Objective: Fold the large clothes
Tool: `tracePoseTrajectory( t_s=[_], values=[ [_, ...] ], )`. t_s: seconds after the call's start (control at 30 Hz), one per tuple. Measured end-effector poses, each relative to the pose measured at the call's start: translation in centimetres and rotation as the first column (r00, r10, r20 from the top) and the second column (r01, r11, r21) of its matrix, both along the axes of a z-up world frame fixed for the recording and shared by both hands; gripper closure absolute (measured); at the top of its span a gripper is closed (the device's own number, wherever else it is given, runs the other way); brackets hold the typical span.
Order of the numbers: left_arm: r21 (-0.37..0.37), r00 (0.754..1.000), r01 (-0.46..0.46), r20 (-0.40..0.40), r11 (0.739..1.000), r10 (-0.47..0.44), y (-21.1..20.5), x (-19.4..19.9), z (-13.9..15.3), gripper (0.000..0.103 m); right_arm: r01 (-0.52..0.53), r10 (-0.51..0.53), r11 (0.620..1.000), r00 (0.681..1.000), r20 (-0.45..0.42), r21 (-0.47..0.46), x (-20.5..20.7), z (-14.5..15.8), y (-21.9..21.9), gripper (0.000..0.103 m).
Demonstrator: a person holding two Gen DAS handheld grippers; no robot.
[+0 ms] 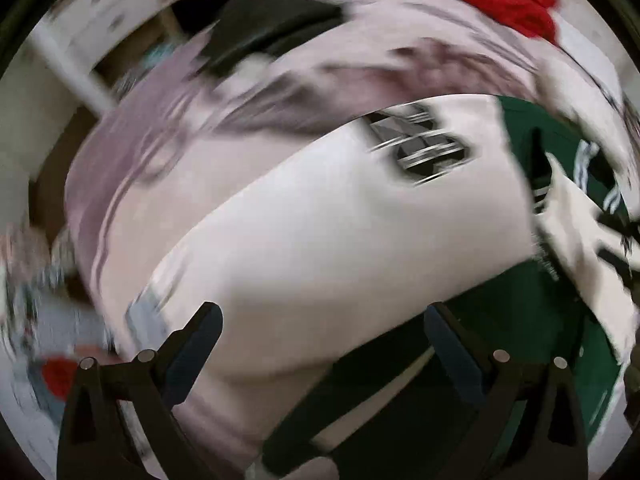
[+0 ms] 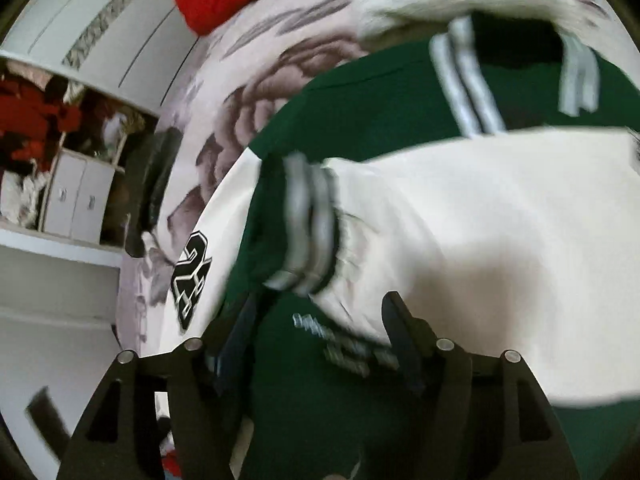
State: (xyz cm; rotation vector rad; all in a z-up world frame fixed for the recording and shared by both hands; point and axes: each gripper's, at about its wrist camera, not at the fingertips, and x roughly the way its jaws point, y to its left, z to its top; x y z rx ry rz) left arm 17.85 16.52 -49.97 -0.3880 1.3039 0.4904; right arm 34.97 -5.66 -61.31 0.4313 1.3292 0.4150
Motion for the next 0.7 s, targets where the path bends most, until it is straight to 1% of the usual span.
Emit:
tracePoseTrajectory(
  t_s=[0.03, 0.07, 0.1, 0.13, 0.17, 0.2, 0.23, 0.27, 0.3, 0.33, 0.37, 0.4, 0.43, 0.47, 0.5, 0.53, 0.57, 0.6, 0.63, 0.7],
  values=[
    [-0.043, 0.999, -0.049, -0.021, 0.998, 0.048, 1.5, -1.7, -0.5, 0.0, 0.017, -0.017, 1.0, 1.0, -0.012, -0.011, -0.9, 0.2, -0.6, 0.034],
    [-0.113, 0.993, -0.119, -0.037, 0.986, 0.115, 3.2, -3.7, -1.5, 0.0, 0.038, -0.039, 0.999, 0.999, -0.034, -0.025, -2.3, 0.1, -1.7, 0.034],
    [-0.17, 0.986, -0.169, -0.048, 0.971, 0.163, 4.3, -5.1, -2.5, 0.0, 0.054, -0.056, 0.998, 0.997, -0.053, -0.033, -3.3, -0.2, -2.3, 0.034],
    [-0.271, 0.967, -0.255, -0.075, 0.928, 0.243, 5.9, -7.0, -4.2, 0.0, 0.07, -0.073, 0.997, 0.994, -0.076, -0.044, -3.8, -0.4, -2.8, 0.034],
    [-0.387, 0.936, -0.349, -0.094, 0.853, 0.34, 7.4, -8.9, -6.3, 0.0, 0.088, -0.093, 0.995, 0.99, -0.104, -0.053, -4.6, -1.0, -3.7, 0.034],
    [-0.473, 0.902, -0.415, -0.1, 0.777, 0.421, 8.2, -10.3, -7.9, 0.0, 0.104, -0.11, 0.993, 0.986, -0.123, -0.052, -5.6, -1.5, -3.7, 0.034],
    [-0.553, 0.851, -0.48, -0.103, 0.681, 0.516, 9.1, -11.7, -9.7, 0.0, 0.119, -0.125, 0.991, 0.982, -0.139, -0.053, -6.5, -2.2, -3.6, 0.034],
    [-0.593, 0.816, -0.508, -0.099, 0.625, 0.569, 9.5, -12.5, -10.7, 0.0, 0.129, -0.136, 0.99, 0.979, -0.149, -0.058, -6.4, -2.8, -3.8, 0.034],
    [-0.63, 0.765, -0.542, -0.094, 0.557, 0.637, 10.1, -13.3, -12.0, 0.006, 0.139, -0.149, 0.988, 0.977, -0.154, -0.073, -7.1, -3.4, -3.6, 0.034],
    [-0.641, 0.712, -0.579, -0.094, 0.505, 0.696, 10.5, -13.9, -12.9, 0.012, 0.145, -0.159, 0.985, 0.975, -0.156, -0.098, -6.8, -4.0, -3.2, 0.034],
    [-0.634, 0.653, -0.621, -0.093, 0.461, 0.752, 11.0, -14.3, -13.6, 0.02, 0.156, -0.179, 0.977, 0.971, -0.157, -0.147, -7.0, -4.4, -3.1, 0.034],
    [-0.618, 0.623, -0.647, -0.09, 0.447, 0.777, 11.3, -14.4, -13.6, 0.033, 0.165, -0.192, 0.971, 0.969, -0.155, -0.174, -7.1, -4.8, -3.3, 0.034],
    [-0.591, 0.582, -0.678, -0.07, 0.436, 0.81, 11.8, -14.3, -13.2, 0.042, 0.177, -0.206, 0.967, 0.967, -0.15, -0.184, -7.3, -5.1, -3.0, 0.034],
    [-0.567, 0.573, -0.691, -0.052, 0.448, 0.818, 12.2, -14.0, -12.7, 0.066, 0.196, -0.224, 0.963, 0.964, -0.145, -0.184, -7.6, -5.4, -2.7, 0.034],
    [-0.541, 0.575, -0.693, -0.015, 0.477, 0.818, 12.9, -13.5, -11.9, 0.079, 0.213, -0.239, 0.96, 0.96, -0.142, -0.18, -7.8, -5.5, -2.5, 0.034],
    [-0.515, 0.586, -0.683, 0.038, 0.518, 0.81, 13.7, -12.6, -10.8, 0.082, 0.225, -0.25, 0.959, 0.958, -0.14, -0.175, -7.9, -5.6, -1.7, 0.034],
    [-0.473, 0.604, -0.673, 0.093, 0.568, 0.792, 14.7, -11.6, -9.5, 0.084, 0.233, -0.257, 0.957, 0.956, -0.137, -0.174, -8.1, -5.7, -1.2, 0.034],
    [-0.453, 0.615, -0.661, 0.131, 0.599, 0.778, 15.7, -10.8, -8.9, 0.085, 0.236, -0.261, 0.956, 0.956, -0.136, -0.175, -8.0, -5.4, -1.0, 0.034],
    [-0.432, 0.631, -0.636, 0.186, 0.64, 0.753, 17.6, -9.4, -7.9, 0.086, 0.235, -0.26, 0.956, 0.956, -0.135, -0.176, -8.2, -5.5, -0.2, 0.034],
    [-0.409, 0.637, -0.615, 0.247, 0.674, 0.73, 20.6, -7.8, -7.2, 0.086, 0.226, -0.251, 0.958, 0.959, -0.132, -0.179, -7.9, -5.1, 0.7, 0.034]
  ],
)
